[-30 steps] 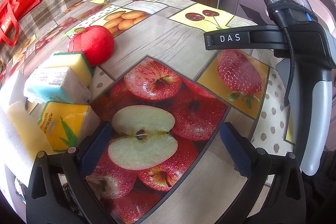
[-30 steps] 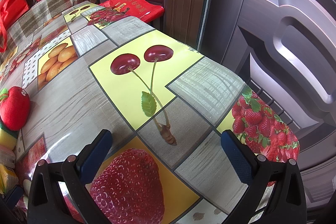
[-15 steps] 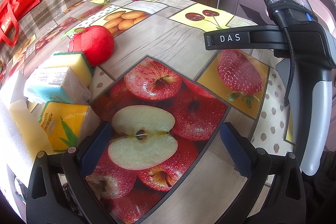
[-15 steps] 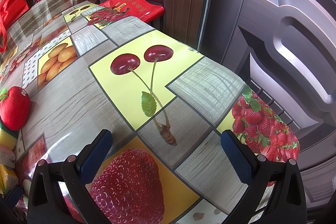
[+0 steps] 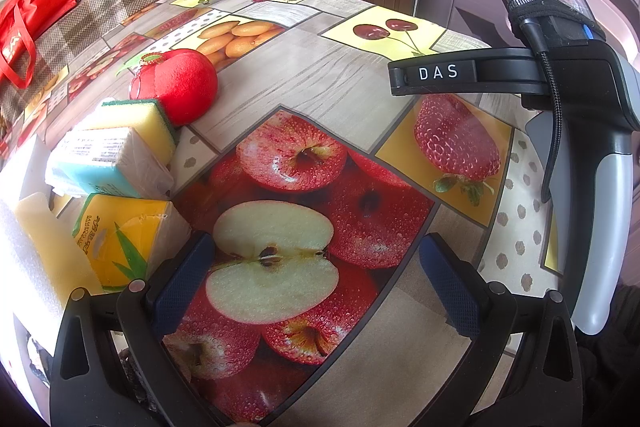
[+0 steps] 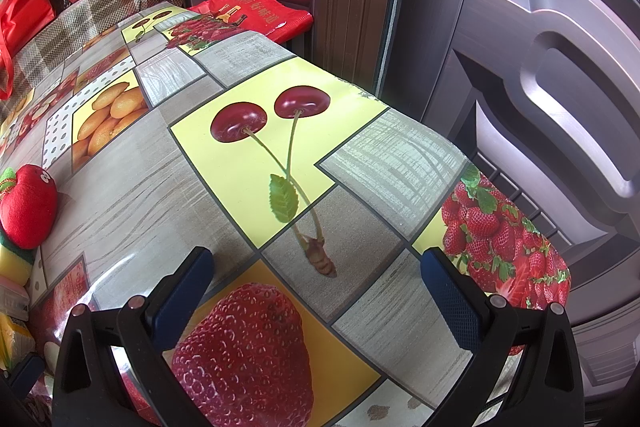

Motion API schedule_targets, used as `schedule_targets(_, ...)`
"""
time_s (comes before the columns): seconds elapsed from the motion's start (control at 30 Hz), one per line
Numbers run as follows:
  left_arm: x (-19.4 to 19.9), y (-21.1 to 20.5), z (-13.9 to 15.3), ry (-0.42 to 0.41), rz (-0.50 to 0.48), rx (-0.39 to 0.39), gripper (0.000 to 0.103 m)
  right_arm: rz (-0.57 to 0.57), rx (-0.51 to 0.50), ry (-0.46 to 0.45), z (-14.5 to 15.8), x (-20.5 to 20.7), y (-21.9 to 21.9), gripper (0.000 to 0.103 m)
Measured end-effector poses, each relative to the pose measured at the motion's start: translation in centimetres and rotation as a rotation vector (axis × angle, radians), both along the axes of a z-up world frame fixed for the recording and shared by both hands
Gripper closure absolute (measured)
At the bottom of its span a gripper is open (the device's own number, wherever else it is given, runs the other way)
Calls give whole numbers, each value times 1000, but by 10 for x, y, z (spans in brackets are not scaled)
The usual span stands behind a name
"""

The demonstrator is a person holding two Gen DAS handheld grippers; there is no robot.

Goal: Organize soft objects

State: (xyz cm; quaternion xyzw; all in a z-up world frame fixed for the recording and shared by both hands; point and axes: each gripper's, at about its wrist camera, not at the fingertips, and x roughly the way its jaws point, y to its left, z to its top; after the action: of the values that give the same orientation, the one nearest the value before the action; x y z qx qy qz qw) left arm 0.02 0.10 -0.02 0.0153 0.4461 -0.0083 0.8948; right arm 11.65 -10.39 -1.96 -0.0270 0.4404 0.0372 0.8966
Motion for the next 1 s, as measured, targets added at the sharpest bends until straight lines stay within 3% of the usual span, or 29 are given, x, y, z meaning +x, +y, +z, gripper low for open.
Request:
schedule_targets(0.3,-3,-5,3,-16,-50,-19,1,0,0,0,0,0,0,0)
schedule_targets(0.43,-21,-3,34,-140,-65,-165,1,0,0,0,0,0,0,0)
schedule_targets(0.6,-55,4,89,-324,-29,-184,1,0,0,0,0,0,0,0)
schedule_targets(0.77,-103,50,133,-466,71,-273,0,0,0,0,0,0,0,0)
schedule_targets(0.83,-122,67,140,-525,100,-279,0,0,0,0,0,0,0,0)
schedule_targets(0.93,-159,93,140,-604,168,-225,0,0,0,0,0,0,0,0)
schedule_targets(1.0,-178,105,135,-593,212,-204,0,0,0,0,0,0,0,0)
